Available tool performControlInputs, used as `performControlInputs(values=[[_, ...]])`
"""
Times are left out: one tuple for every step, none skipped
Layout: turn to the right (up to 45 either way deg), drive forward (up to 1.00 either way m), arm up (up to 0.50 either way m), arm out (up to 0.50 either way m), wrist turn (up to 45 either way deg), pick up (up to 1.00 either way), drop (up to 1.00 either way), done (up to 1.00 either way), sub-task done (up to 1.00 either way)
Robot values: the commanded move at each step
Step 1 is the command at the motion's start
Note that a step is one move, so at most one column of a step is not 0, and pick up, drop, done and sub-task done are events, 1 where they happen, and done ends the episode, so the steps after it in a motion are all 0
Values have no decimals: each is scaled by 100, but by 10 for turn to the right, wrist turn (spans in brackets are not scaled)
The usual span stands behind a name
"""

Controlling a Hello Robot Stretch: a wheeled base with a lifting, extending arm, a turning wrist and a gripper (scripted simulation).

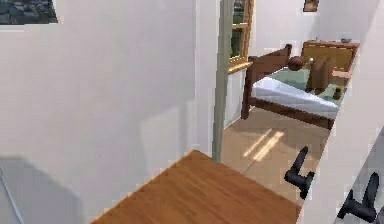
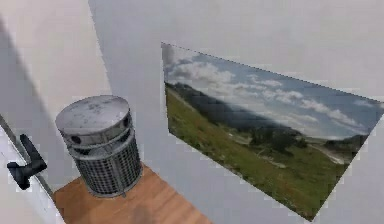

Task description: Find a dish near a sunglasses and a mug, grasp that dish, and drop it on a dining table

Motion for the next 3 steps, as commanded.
performControlInputs(values=[[0, 80, 0, 0, 0, 0, 0, 0, 0], [240, 0, 0, 0, 0, 0, 0, 0, 0], [0, 15, 0, 0, 0, 0, 0, 0, 0]])
